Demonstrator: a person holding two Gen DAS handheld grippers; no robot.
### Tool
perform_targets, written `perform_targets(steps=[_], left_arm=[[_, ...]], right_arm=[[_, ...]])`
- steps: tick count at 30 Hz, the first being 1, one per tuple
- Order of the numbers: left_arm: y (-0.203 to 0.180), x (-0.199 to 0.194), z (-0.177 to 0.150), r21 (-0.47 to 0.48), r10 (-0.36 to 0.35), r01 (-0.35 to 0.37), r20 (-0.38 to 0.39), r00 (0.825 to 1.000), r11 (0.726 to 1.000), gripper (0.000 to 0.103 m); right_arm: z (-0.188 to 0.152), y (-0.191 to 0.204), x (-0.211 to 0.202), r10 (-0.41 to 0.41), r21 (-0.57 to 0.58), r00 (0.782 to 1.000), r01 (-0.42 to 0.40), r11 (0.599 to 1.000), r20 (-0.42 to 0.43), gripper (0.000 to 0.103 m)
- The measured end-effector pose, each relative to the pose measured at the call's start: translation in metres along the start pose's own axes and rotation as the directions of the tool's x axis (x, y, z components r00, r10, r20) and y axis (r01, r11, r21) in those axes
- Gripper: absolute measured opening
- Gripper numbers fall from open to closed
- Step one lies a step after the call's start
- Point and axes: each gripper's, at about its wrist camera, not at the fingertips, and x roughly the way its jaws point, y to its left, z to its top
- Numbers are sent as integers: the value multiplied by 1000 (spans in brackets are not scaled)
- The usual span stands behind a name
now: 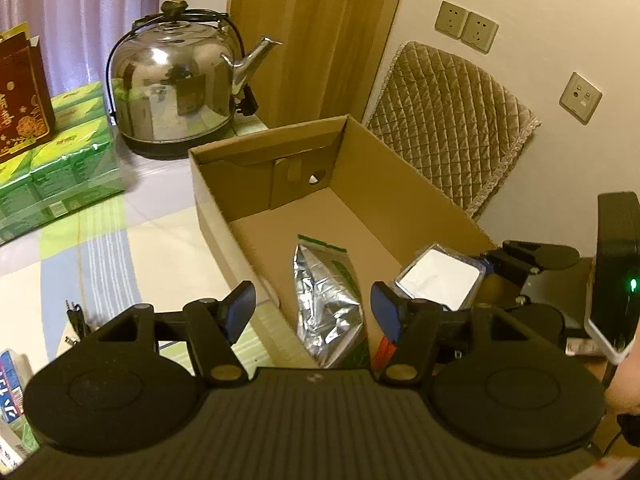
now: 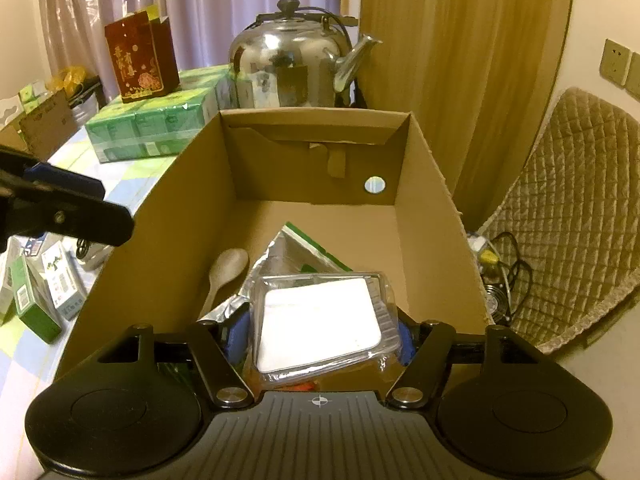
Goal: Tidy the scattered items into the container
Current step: 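Move both tools back over the table toward the medicine boxes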
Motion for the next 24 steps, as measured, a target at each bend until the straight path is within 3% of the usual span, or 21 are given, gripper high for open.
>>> perform_targets(steps=[17, 24], left_arm=[[23, -42, -31, -77, 61, -59, 33, 998, 995, 67], [28, -72, -58, -88, 119, -116, 36, 992, 989, 77]], right_arm=[[7, 2, -34, -4, 40, 998, 1, 999, 59, 75], [9, 21, -64, 2, 39, 996, -6, 999, 94, 86]])
